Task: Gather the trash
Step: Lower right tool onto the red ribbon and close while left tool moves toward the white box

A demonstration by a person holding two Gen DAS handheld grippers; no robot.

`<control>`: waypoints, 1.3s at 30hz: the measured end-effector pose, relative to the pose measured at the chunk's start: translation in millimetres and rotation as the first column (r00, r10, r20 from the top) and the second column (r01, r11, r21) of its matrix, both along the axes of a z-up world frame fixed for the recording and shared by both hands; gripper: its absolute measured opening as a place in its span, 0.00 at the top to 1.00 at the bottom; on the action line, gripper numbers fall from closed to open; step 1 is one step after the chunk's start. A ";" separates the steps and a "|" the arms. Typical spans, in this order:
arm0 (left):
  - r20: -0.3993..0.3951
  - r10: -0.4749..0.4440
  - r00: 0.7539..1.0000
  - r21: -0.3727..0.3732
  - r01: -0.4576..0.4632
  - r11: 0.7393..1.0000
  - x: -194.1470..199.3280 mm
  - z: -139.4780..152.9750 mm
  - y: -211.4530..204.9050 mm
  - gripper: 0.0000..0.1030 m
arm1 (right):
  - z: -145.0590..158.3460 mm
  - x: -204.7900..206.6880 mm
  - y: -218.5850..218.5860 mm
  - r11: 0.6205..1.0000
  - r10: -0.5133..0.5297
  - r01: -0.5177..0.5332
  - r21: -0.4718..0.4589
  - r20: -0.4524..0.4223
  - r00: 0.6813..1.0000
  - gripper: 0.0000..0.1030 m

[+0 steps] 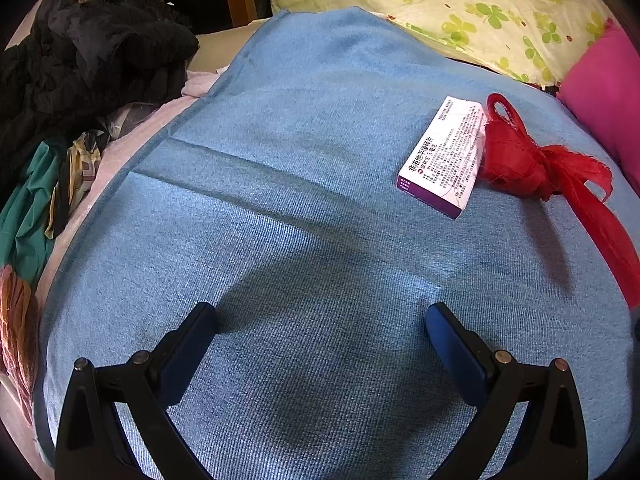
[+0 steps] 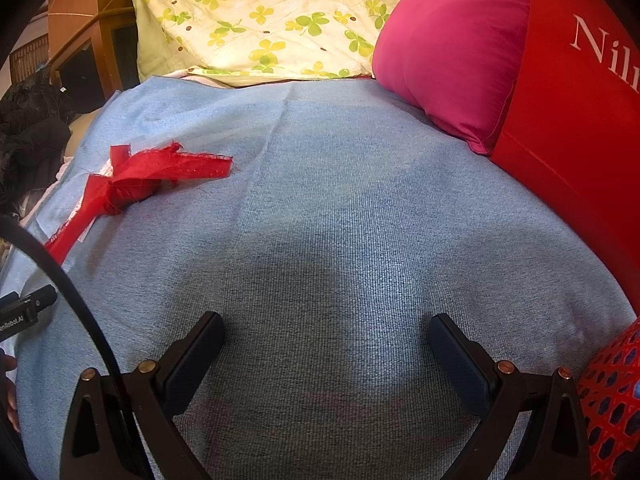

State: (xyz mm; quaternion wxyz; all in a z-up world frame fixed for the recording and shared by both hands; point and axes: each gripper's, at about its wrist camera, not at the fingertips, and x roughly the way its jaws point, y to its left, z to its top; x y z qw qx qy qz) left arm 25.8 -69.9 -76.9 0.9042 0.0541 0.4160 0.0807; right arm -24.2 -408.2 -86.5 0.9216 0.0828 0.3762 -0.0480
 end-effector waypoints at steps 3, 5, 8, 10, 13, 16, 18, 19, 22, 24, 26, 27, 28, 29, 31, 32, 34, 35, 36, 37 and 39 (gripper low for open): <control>-0.015 0.001 1.000 -0.005 -0.001 1.000 2.2 0.0 1.1 0.00 | -0.3 0.1 0.0 1.000 -0.001 0.001 0.003 0.004 1.000 0.00; -0.033 -0.004 0.999 -0.011 0.004 1.000 4.6 0.7 2.4 0.00 | -0.7 0.8 -0.1 1.000 -0.010 0.010 0.005 0.001 1.000 0.00; -0.057 -0.018 0.998 -0.021 0.016 1.000 10.1 2.4 5.8 0.00 | 0.0 1.2 0.4 0.999 -0.038 0.038 0.012 -0.010 0.999 0.00; -0.073 -0.033 0.997 -0.032 0.030 0.999 13.5 4.3 8.8 0.00 | 1.2 1.0 1.8 0.998 -0.067 0.068 0.013 -0.022 0.998 0.00; -0.070 -0.044 0.997 -0.075 0.039 0.996 14.9 8.4 15.2 0.00 | 2.5 4.0 0.5 0.995 -0.091 0.092 0.031 -0.044 0.995 0.00; -0.044 -0.029 0.999 -0.106 0.024 0.994 16.1 15.9 25.1 0.00 | 4.8 8.4 0.0 0.995 -0.086 0.089 0.035 -0.087 0.992 0.00; -0.024 -0.006 1.000 -0.099 0.004 0.995 16.0 20.6 30.4 0.00 | 4.9 10.0 0.1 0.996 -0.078 0.081 0.030 -0.103 0.992 0.00; -0.008 0.002 1.000 -0.095 -0.003 0.995 16.7 24.1 33.6 0.00 | 4.3 9.9 -0.7 0.995 -0.090 0.095 0.041 -0.101 0.991 0.00; 0.029 0.018 0.999 -0.069 -0.016 0.997 16.6 33.1 39.2 0.00 | 6.4 13.3 2.0 0.993 -0.104 0.110 0.034 -0.151 0.983 0.00; 0.054 0.022 0.998 -0.054 -0.019 0.998 15.2 39.1 41.6 0.00 | 10.2 16.2 1.4 0.993 -0.086 0.100 0.068 -0.182 0.979 0.00; 0.077 0.028 0.997 -0.038 -0.025 0.999 15.5 45.0 44.2 0.00 | 18.8 13.0 3.0 0.989 -0.065 0.084 0.119 -0.153 0.986 0.00; 0.086 0.033 0.996 -0.033 -0.031 0.999 16.3 47.4 45.8 0.00 | 27.0 9.8 6.2 0.987 -0.050 0.067 0.147 -0.120 0.992 0.00; 0.098 0.040 0.994 -0.027 -0.037 0.999 16.8 50.2 47.8 0.00 | 36.4 7.0 11.8 0.986 -0.028 0.040 0.159 -0.082 0.996 0.00; 0.108 0.047 0.993 -0.020 -0.045 0.999 15.9 52.8 48.4 0.00 | 44.1 5.8 17.2 0.986 -0.003 0.012 0.166 -0.054 0.999 0.00; 0.123 0.060 0.991 -0.005 -0.060 0.998 17.0 56.9 50.9 0.00 | 62.7 9.6 32.4 0.977 0.067 -0.067 0.202 0.004 0.998 0.00; 0.133 0.067 0.989 0.002 -0.067 0.998 16.6 59.0 52.3 0.00 | 66.7 13.9 37.0 0.970 0.088 -0.088 0.225 0.010 0.996 0.00; 0.150 0.076 0.986 0.014 -0.079 0.997 14.4 62.9 54.3 0.00 | 73.2 33.0 49.7 0.943 0.126 -0.119 0.311 -0.004 0.992 0.00; 0.156 0.081 0.984 0.019 -0.086 0.996 15.0 64.3 56.4 0.00 | 74.2 40.7 53.0 0.933 0.133 -0.123 0.339 -0.008 0.991 0.00; 0.161 0.087 0.983 0.022 -0.091 0.996 15.9 65.4 58.2 0.00 | 74.8 52.4 58.2 0.920 0.138 -0.122 0.371 -0.018 0.990 0.00; 0.164 0.092 0.982 0.022 -0.096 0.995 16.3 66.6 60.0 0.00 | 74.6 64.1 63.3 0.914 0.139 -0.117 0.389 -0.029 0.990 0.00; 0.164 0.100 0.981 0.013 -0.103 0.995 17.3 67.9 63.4 0.00 | 72.2 82.0 71.7 0.904 0.131 -0.101 0.416 -0.045 0.990 0.00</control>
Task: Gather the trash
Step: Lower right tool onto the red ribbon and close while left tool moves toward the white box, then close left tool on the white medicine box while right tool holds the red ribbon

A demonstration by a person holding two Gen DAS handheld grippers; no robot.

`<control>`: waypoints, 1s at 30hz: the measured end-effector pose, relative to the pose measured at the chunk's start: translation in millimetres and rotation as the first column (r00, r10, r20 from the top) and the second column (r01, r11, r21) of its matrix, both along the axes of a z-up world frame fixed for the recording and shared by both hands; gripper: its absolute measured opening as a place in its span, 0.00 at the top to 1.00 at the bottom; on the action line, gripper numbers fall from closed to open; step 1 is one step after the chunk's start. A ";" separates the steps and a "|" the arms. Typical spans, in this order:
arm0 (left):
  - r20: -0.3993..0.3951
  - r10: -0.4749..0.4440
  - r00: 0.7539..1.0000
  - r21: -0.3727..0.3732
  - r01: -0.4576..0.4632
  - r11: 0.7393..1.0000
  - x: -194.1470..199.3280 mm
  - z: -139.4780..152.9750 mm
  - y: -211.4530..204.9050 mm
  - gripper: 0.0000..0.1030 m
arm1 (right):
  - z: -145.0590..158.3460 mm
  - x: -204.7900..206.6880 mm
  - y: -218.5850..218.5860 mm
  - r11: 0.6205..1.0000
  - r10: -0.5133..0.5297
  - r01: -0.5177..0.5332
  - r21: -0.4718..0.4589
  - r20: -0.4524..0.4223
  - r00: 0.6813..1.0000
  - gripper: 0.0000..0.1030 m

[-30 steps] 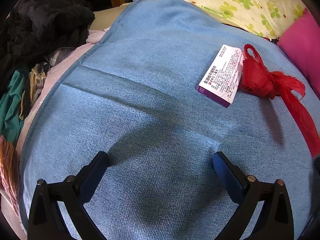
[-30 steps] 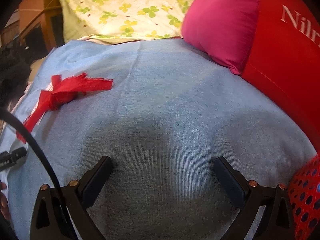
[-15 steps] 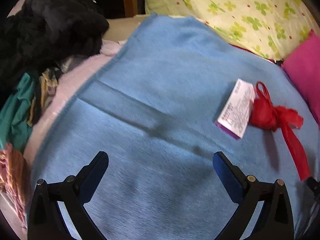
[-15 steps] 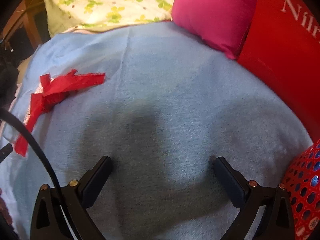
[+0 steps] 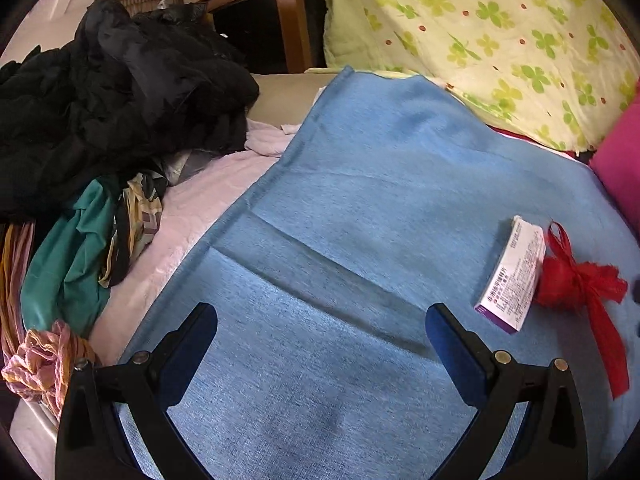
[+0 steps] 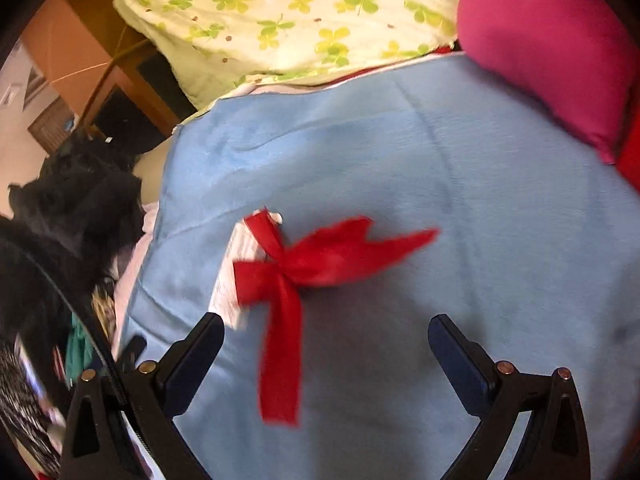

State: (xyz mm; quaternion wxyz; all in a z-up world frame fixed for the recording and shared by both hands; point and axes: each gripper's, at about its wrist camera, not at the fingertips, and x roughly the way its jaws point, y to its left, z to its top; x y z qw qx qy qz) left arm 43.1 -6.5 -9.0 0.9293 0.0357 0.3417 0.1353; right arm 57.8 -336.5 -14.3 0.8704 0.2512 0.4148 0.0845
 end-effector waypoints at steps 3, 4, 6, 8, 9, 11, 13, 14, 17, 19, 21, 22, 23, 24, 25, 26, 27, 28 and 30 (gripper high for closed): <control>0.001 0.001 1.000 -0.011 -0.001 1.000 2.5 1.7 2.6 0.00 | -11.2 25.9 3.9 0.996 -0.029 0.034 0.084 -0.059 0.998 0.05; 0.003 -0.002 1.000 -0.014 0.002 1.000 3.1 2.4 2.7 0.00 | -16.9 33.5 4.7 0.992 -0.044 0.053 0.110 -0.087 0.995 0.12; 0.005 -0.004 1.000 -0.013 0.004 1.000 3.9 3.3 1.6 0.00 | -26.2 47.9 6.6 0.987 -0.069 0.086 0.135 -0.129 0.989 0.18; 0.010 -0.009 1.000 -0.015 0.009 1.000 4.5 3.6 1.0 0.00 | -35.0 58.8 6.2 0.982 -0.097 0.120 0.146 -0.154 0.983 0.25; 0.008 -0.011 1.000 -0.015 0.012 1.000 5.5 3.3 0.7 0.00 | -38.8 63.5 7.3 0.979 -0.109 0.134 0.152 -0.160 0.981 0.28; 0.003 -0.018 1.000 -0.013 0.018 1.000 7.4 1.6 -1.3 0.00 | -39.5 69.1 10.6 0.979 -0.126 0.148 0.141 -0.154 0.980 0.32; -0.005 -0.023 1.000 -0.013 0.023 1.000 9.5 -0.5 -3.3 0.00 | -39.5 73.6 15.7 0.981 -0.124 0.144 0.133 -0.148 0.981 0.43; -0.010 -0.026 1.000 -0.014 0.026 1.000 10.5 -1.8 -4.6 0.00 | -40.1 75.6 18.0 0.982 -0.120 0.139 0.128 -0.150 0.981 0.49; -0.019 -0.044 0.999 -0.021 0.044 0.999 12.4 -4.2 -8.8 0.00 | -39.2 75.0 23.2 0.988 -0.095 0.109 0.108 -0.128 0.987 0.58; -0.022 -0.064 0.998 -0.025 0.064 0.998 13.4 -5.3 -13.6 0.00 | -38.4 69.5 22.5 0.991 -0.073 0.083 0.101 -0.103 0.992 0.62; -0.025 -0.094 0.995 -0.036 0.093 0.995 15.0 -6.2 -19.6 0.00 | -37.5 61.6 14.4 0.992 -0.079 0.087 0.092 -0.085 0.993 0.62; -0.028 -0.114 0.993 -0.043 0.112 0.993 15.8 -6.6 -23.4 0.00 | -35.7 55.9 10.5 0.992 -0.081 0.087 0.087 -0.071 0.994 0.62; -0.029 -0.134 0.991 -0.046 0.132 0.990 16.5 -6.9 -28.1 0.00 | -32.1 48.4 5.2 0.993 -0.085 0.089 0.073 -0.049 0.995 0.62; -0.027 -0.153 0.988 -0.045 0.151 0.987 17.4 -7.1 -32.7 0.00 | -26.5 40.5 -0.2 0.994 -0.090 0.091 0.052 -0.021 0.996 0.62; -0.024 -0.180 0.983 -0.045 0.178 0.983 18.4 -7.7 -37.9 0.00 | -20.2 32.6 -5.7 0.995 -0.093 0.093 0.035 0.006 0.996 0.62; -0.022 -0.205 0.979 -0.042 0.204 0.978 20.2 -8.8 -43.1 0.00 | -15.5 25.9 -10.2 0.995 -0.092 0.092 0.027 0.024 0.995 0.62; -0.023 -0.226 0.974 -0.035 0.225 0.974 22.4 -10.0 -48.1 0.00 | -9.9 15.9 -16.5 0.996 -0.091 0.090 0.016 0.045 0.995 0.62; -0.027 -0.252 0.967 -0.028 0.252 0.967 25.4 -11.7 -54.3 0.00 | -4.7 4.5 -22.6 0.996 -0.087 0.087 0.002 0.065 0.994 0.62; -0.033 -0.298 0.954 -0.030 0.297 0.954 31.3 -13.7 -63.1 0.00 | 3.0 -15.3 -32.4 0.996 -0.084 0.086 -0.020 0.092 0.992 0.62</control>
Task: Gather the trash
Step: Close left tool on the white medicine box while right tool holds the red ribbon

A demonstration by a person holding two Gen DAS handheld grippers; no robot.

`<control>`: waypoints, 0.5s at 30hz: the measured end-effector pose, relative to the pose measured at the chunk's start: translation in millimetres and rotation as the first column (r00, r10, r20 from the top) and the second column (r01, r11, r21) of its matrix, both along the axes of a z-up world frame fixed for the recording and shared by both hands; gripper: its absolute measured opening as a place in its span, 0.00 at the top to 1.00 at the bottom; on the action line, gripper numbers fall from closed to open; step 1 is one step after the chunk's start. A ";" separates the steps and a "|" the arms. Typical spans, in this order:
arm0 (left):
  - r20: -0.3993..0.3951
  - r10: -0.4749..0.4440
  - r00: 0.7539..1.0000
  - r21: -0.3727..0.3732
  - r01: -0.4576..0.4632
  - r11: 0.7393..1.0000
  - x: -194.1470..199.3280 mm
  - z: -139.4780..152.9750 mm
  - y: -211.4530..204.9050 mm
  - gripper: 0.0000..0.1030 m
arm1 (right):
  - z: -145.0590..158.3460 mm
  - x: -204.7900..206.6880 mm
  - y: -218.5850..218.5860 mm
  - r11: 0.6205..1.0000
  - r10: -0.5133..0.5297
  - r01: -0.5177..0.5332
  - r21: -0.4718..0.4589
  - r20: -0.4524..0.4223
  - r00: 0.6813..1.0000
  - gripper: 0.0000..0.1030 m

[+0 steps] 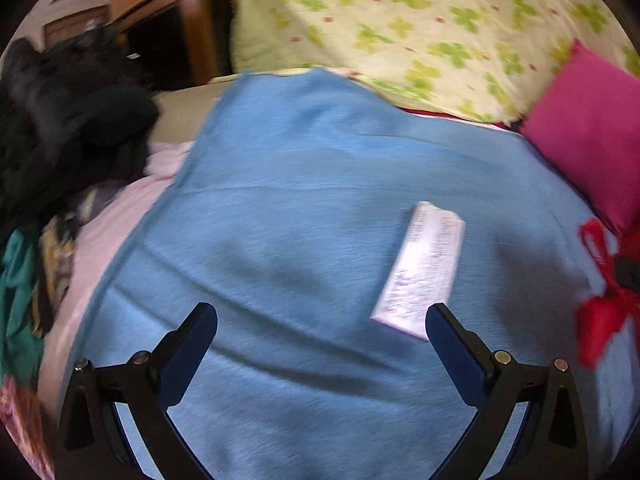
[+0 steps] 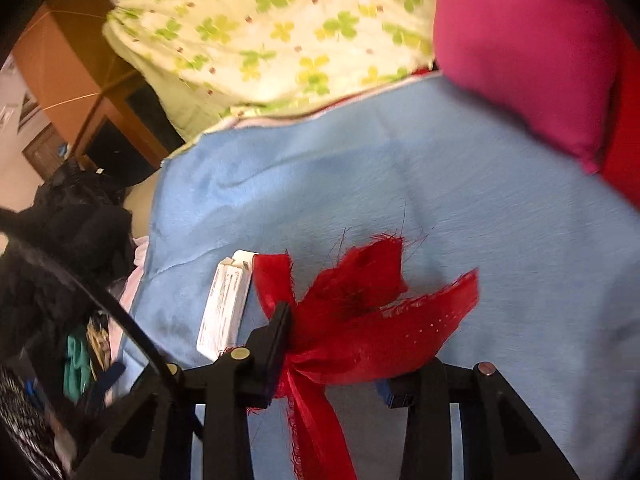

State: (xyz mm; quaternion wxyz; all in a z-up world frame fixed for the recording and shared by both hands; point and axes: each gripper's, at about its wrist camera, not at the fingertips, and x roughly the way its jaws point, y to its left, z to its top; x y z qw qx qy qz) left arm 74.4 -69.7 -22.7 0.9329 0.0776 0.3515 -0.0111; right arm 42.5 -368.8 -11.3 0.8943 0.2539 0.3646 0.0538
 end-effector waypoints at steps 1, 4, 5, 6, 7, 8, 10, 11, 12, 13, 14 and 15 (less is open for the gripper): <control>-0.002 -0.025 1.000 -0.011 0.025 1.000 3.5 -1.3 -5.2 0.00 | 3.0 -10.6 -5.6 1.000 0.001 -0.001 -0.008 0.011 1.000 0.62; -0.019 -0.085 0.996 -0.046 0.084 0.995 14.4 -5.1 -17.9 0.00 | 2.5 -40.5 -18.6 1.000 0.004 -0.004 -0.016 0.025 1.000 0.62; -0.023 -0.105 0.994 -0.052 0.103 0.993 17.7 -6.4 -21.9 0.00 | -0.5 -49.5 -23.3 1.000 0.003 -0.003 -0.019 0.026 1.000 0.62; -0.023 -0.116 0.993 -0.052 0.115 0.992 20.7 -7.3 -24.6 0.00 | -5.2 -58.7 -26.4 1.000 0.004 -0.003 -0.020 0.024 1.000 0.62; -0.028 -0.128 0.991 -0.047 0.126 0.991 24.9 -9.0 -28.2 0.00 | -11.1 -65.3 -28.7 1.000 0.000 0.000 -0.016 0.021 1.000 0.62; -0.035 -0.133 0.991 -0.044 0.131 0.990 27.9 -10.3 -30.3 0.00 | -15.6 -71.2 -30.4 1.000 -0.004 0.004 -0.011 0.016 1.000 0.62; -0.055 -0.145 0.988 -0.055 0.142 0.988 34.8 -12.8 -34.9 0.00 | -24.6 -73.0 -33.5 1.000 -0.001 0.001 0.003 -0.004 1.000 0.62; -0.061 -0.154 0.986 -0.068 0.150 0.986 37.6 -13.7 -35.5 0.00 | -26.8 -71.7 -32.8 1.000 0.005 -0.005 0.006 -0.008 1.000 0.62; -0.070 -0.159 0.985 -0.080 0.153 0.985 40.1 -14.8 -36.6 0.00 | -27.8 -69.1 -32.4 1.000 0.015 -0.015 0.006 -0.008 1.000 0.62; -0.082 -0.161 0.984 -0.093 0.153 0.984 42.5 -16.0 -37.2 0.00 | -27.5 -67.2 -32.5 1.000 0.017 -0.017 -0.001 -0.002 1.000 0.62; -0.091 -0.162 0.982 -0.105 0.153 0.983 44.0 -17.4 -36.4 0.01 | -27.3 -66.9 -32.3 1.000 0.017 -0.017 -0.008 0.002 1.000 0.62; -0.098 -0.164 0.981 -0.112 0.153 0.982 46.0 -18.7 -36.2 0.05 | -27.2 -66.9 -32.2 1.000 0.019 -0.019 -0.012 0.006 1.000 0.62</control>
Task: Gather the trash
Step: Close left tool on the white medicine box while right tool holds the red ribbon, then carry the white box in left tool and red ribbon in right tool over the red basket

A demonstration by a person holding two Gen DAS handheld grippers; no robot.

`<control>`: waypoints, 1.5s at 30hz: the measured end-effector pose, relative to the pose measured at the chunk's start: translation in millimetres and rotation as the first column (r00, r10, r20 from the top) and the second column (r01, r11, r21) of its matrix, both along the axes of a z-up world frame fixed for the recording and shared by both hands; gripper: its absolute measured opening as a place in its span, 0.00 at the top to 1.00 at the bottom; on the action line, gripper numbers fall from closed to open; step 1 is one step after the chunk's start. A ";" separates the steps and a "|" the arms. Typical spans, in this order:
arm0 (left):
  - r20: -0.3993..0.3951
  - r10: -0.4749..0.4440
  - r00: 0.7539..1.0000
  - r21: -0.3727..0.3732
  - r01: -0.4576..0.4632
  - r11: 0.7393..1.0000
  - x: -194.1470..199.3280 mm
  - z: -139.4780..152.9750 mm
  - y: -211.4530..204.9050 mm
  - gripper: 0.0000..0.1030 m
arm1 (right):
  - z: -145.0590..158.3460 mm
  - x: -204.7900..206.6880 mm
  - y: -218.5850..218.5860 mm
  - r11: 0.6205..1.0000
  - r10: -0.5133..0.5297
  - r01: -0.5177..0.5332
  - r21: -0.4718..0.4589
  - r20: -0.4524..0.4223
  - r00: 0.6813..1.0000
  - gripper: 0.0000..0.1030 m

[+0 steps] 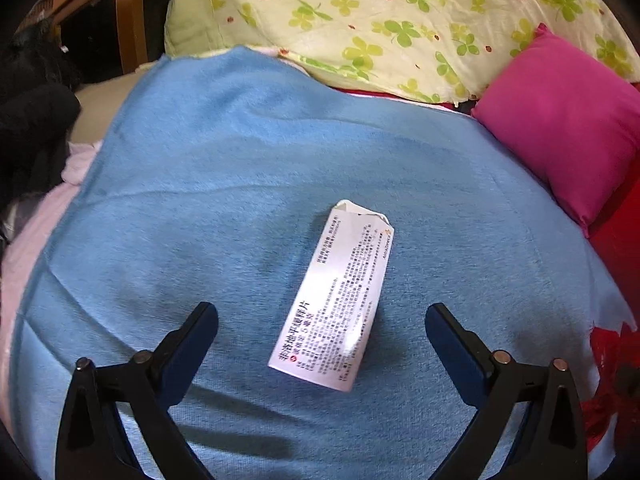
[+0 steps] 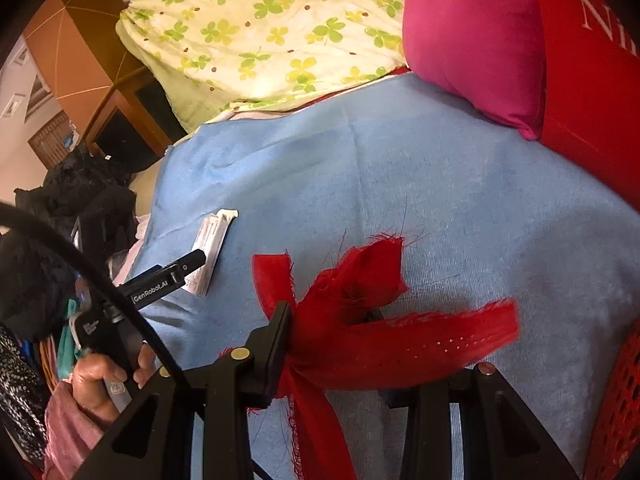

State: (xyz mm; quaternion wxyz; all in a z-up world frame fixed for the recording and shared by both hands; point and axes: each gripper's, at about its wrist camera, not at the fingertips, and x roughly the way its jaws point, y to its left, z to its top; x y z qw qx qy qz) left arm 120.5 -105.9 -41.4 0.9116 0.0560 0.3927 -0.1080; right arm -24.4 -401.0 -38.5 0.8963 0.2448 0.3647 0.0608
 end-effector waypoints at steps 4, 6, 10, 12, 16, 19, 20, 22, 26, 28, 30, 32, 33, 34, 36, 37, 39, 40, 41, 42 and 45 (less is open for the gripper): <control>-0.063 0.009 0.998 -0.008 -0.010 1.000 7.0 -9.6 2.9 0.43 | 2.2 -3.8 1.8 1.000 0.008 -0.008 -0.005 0.016 1.000 0.62; -0.064 0.022 0.998 -0.018 -0.023 1.000 7.2 -12.4 4.7 0.46 | 4.3 -6.2 4.4 1.000 0.006 -0.006 -0.021 0.027 1.000 0.62; -0.025 0.046 0.999 0.005 -0.046 0.999 -1.7 -4.9 3.3 0.51 | 7.1 -9.1 9.7 0.999 0.011 -0.010 -0.032 0.039 0.999 0.62; -0.010 0.047 0.999 -0.001 -0.047 0.999 -7.9 2.1 3.7 0.52 | 9.0 -10.9 12.6 0.999 0.014 -0.011 -0.049 0.049 0.999 0.62; 0.052 0.048 0.997 0.002 -0.049 0.999 -31.0 25.0 1.9 0.52 | 18.6 -18.1 19.8 0.995 0.022 -0.012 -0.097 0.098 0.995 0.62; 0.097 0.040 0.994 -0.005 -0.040 0.999 -56.1 40.9 4.0 0.52 | 24.9 -22.3 21.7 0.995 0.029 -0.017 -0.102 0.122 0.992 0.62; 0.110 0.038 0.993 -0.009 -0.037 0.999 -67.1 45.8 4.9 0.52 | 26.3 -23.8 21.7 0.995 0.030 -0.017 -0.101 0.129 0.991 0.62; 0.136 0.032 0.990 -0.006 -0.031 1.000 -90.1 52.8 7.6 0.52 | 30.1 -27.6 21.9 0.994 0.029 -0.013 -0.112 0.149 0.988 0.62; 0.198 0.036 0.980 0.020 -0.041 0.999 -137.5 60.3 9.2 0.52 | 39.2 -40.7 21.5 0.991 0.042 -0.014 -0.130 0.212 0.976 0.62; 0.217 0.058 0.974 0.002 -0.060 0.998 -159.1 60.9 8.3 0.52 | 46.8 -51.9 22.4 0.990 0.053 -0.016 -0.143 0.260 0.964 0.62; 0.231 0.064 0.971 -0.008 -0.064 0.998 -182.2 60.7 8.2 0.52 | 54.2 -63.2 22.9 0.989 0.063 -0.019 -0.144 0.306 0.950 0.62; 0.243 0.049 0.969 0.009 -0.053 0.999 -205.2 62.0 2.0 0.52 | 59.8 -79.7 21.7 0.992 0.058 -0.014 -0.127 0.350 0.935 0.62; 0.251 0.043 0.967 0.018 -0.049 0.999 -211.5 63.4 -1.4 0.52 | 60.4 -86.7 20.8 0.993 0.051 -0.009 -0.117 0.361 0.931 0.62; 0.266 0.034 0.963 0.034 -0.045 0.998 -222.7 66.7 -5.0 0.52 | 59.9 -95.0 19.4 0.994 0.041 -0.001 -0.108 0.370 0.928 0.62; 0.294 0.020 0.956 0.054 -0.037 0.998 -237.9 74.4 -10.3 0.52 | 58.1 -112.1 18.3 0.995 0.026 0.012 -0.098 0.378 0.925 0.62; 0.312 0.008 0.950 0.068 -0.031 0.997 -246.5 79.2 -13.5 0.52 | 57.4 -121.4 17.9 0.995 0.020 0.020 -0.099 0.383 0.923 0.62; 0.339 -0.010 0.941 0.090 -0.022 0.996 -259.3 88.4 -19.4 0.52 | 57.2 -136.9 16.5 0.994 0.010 0.032 -0.100 0.393 0.919 0.62; 0.351 -0.018 0.936 0.095 -0.016 0.995 -266.9 93.7 -22.0 0.52 | 57.4 -145.5 14.5 0.995 0.005 0.036 -0.095 0.397 0.918 0.62; 0.361 -0.028 0.932 0.097 -0.008 0.995 -272.4 97.9 -24.1 0.52 | 57.7 -149.6 12.2 0.995 0.000 0.038 -0.089 0.398 0.918 0.62; 0.379 -0.043 0.924 0.106 0.003 0.994 -281.2 103.8 -27.5 0.52 | 58.2 -158.2 9.4 0.996 -0.010 0.046 -0.080 0.402 0.916 0.62; 0.414 -0.064 0.908 0.131 0.010 0.991 -300.3 116.5 -35.7 0.52 | 61.3 -178.6 0.8 0.996 -0.034 0.065 -0.061 0.410 0.912 0.62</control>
